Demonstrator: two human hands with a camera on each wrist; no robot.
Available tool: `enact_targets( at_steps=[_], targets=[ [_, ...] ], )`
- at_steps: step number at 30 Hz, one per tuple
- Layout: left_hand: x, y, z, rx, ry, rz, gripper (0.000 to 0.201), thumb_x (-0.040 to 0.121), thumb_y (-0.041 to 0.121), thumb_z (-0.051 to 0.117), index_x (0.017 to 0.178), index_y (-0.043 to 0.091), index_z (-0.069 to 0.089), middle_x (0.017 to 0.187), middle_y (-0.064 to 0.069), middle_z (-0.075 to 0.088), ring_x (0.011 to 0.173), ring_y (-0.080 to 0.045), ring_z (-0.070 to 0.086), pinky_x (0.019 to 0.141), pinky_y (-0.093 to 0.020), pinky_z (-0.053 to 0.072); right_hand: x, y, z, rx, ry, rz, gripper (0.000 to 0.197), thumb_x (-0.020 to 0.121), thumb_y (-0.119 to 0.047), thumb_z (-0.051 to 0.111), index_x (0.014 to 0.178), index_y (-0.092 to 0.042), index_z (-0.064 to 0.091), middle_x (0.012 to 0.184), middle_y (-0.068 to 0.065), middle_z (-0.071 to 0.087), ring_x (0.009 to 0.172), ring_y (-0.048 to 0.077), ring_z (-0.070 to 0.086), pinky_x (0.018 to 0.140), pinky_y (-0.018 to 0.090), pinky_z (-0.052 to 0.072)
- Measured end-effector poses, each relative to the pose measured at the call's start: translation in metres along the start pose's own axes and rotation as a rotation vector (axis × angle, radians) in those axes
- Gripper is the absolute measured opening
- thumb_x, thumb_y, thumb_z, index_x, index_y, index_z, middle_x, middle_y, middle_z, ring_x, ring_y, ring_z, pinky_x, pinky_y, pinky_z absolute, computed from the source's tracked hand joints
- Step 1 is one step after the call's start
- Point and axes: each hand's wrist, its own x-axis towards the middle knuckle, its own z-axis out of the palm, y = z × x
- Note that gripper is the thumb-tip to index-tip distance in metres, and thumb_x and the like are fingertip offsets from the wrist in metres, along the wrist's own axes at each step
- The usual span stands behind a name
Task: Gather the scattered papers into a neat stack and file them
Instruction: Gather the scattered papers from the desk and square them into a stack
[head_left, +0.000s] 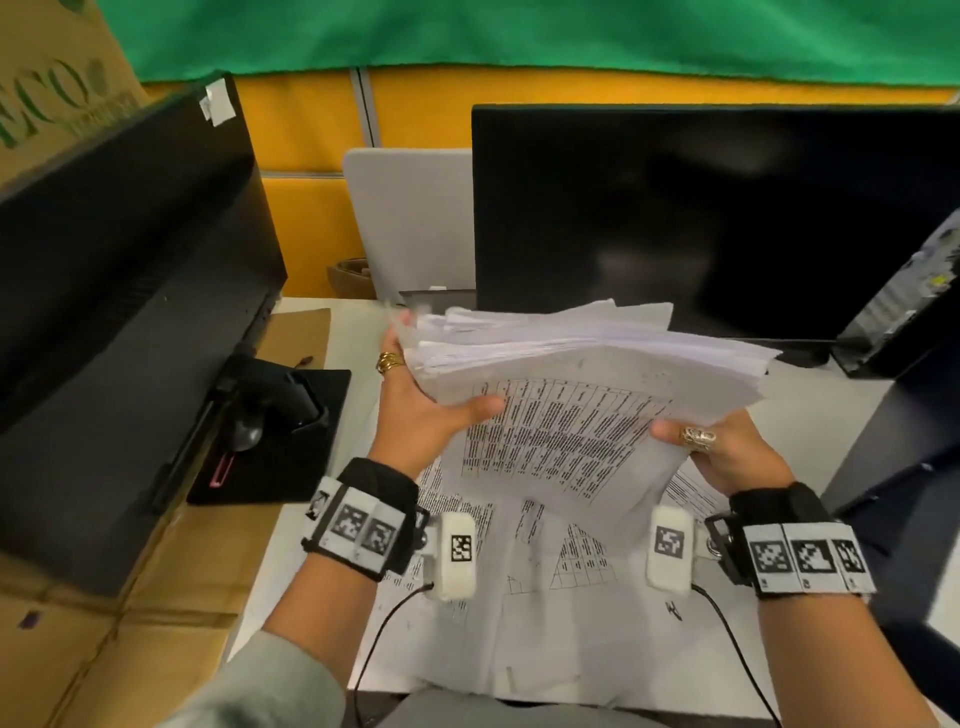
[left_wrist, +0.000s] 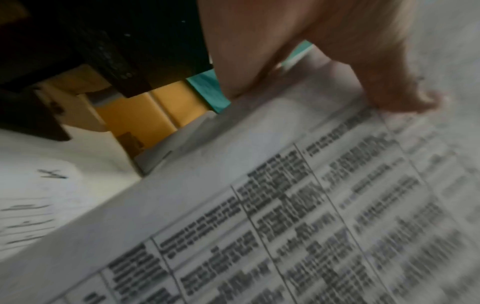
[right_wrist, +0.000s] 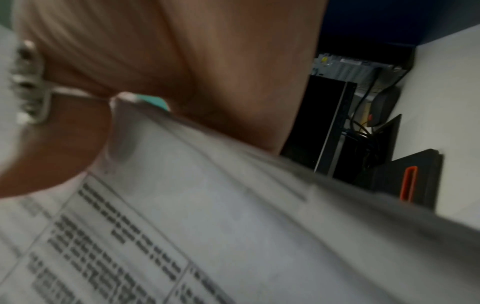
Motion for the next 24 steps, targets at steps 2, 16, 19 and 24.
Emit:
enact_targets(
  at_steps=[2, 16, 19, 24],
  targets=[
    [-0.003, 0.001, -0.006, 0.107, -0.191, -0.169, 0.079, 0.056, 0.024, 0.086, 0.125, 0.014, 0.049, 0.113, 0.007, 0.062, 0.106, -0.008, 0.059, 0.102, -0.040, 0.045, 0.001, 0.001, 0.004, 0.001, 0.045, -0.018, 0.052, 0.033, -0.036, 0.090, 0.082, -0.031, 0.075, 0.086, -0.006, 0.076, 0.085, 0.011, 0.071, 0.071, 0.024, 0.057],
    [-0.001, 0.056, 0.003, -0.008, -0.016, 0.311, 0.090, 0.052, 0.024, 0.085, 0.126, 0.003, 0.039, 0.121, -0.007, 0.058, 0.115, -0.011, 0.057, 0.091, -0.023, 0.051, 0.016, -0.027, 0.032, -0.023, 0.162, -0.190, 0.049, 0.056, 0.001, 0.075, 0.099, -0.017, 0.060, 0.090, -0.011, 0.073, 0.092, 0.008, 0.068, 0.072, 0.021, 0.055],
    [0.001, 0.046, -0.008, 0.048, -0.025, 0.265, 0.090, 0.049, 0.028, 0.087, 0.123, 0.013, 0.038, 0.122, -0.009, 0.056, 0.114, -0.015, 0.058, 0.084, -0.023, 0.054, 0.016, -0.029, 0.022, -0.049, 0.114, -0.148, 0.055, 0.048, -0.019, 0.087, 0.098, -0.025, 0.064, 0.096, -0.008, 0.073, 0.096, 0.010, 0.067, 0.076, 0.022, 0.054],
    [-0.009, 0.033, 0.002, 0.049, -0.018, 0.159, 0.052, 0.060, 0.018, 0.081, 0.106, 0.025, 0.058, 0.105, 0.006, 0.066, 0.098, -0.007, 0.065, 0.074, -0.022, 0.058, 0.008, -0.008, 0.026, -0.097, 0.131, -0.035, 0.049, 0.060, 0.002, 0.076, 0.102, -0.019, 0.061, 0.093, -0.008, 0.074, 0.093, 0.010, 0.068, 0.072, 0.023, 0.054]
  ],
)
